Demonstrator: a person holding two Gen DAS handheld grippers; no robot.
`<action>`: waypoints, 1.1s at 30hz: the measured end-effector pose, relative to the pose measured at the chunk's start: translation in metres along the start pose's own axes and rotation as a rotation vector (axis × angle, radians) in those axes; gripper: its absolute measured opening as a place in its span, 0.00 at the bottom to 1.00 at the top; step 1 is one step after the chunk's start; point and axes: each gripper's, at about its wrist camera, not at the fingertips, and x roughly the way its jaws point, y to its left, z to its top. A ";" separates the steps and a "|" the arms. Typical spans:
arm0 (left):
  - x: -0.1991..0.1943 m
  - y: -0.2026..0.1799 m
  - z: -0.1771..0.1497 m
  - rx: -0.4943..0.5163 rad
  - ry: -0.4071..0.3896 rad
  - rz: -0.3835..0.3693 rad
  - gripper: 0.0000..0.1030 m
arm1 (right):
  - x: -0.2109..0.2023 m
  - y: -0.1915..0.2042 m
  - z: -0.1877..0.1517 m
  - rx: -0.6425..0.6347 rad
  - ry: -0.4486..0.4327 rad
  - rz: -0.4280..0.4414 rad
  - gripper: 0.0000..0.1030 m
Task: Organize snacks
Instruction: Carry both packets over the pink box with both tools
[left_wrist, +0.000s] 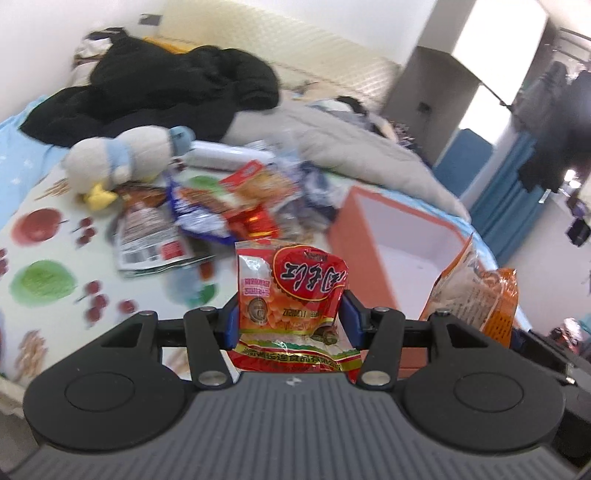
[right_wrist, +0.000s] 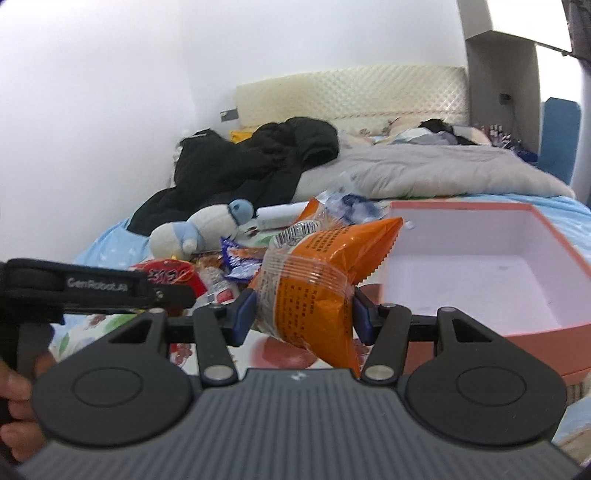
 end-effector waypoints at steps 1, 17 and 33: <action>0.000 -0.008 0.001 0.009 0.000 -0.015 0.57 | -0.004 -0.003 0.002 0.006 -0.003 -0.007 0.55; 0.035 -0.098 0.014 0.126 0.053 -0.164 0.57 | -0.030 -0.065 0.005 0.083 -0.018 -0.138 0.55; 0.123 -0.159 0.040 0.199 0.116 -0.191 0.57 | -0.003 -0.144 0.020 0.116 -0.011 -0.232 0.55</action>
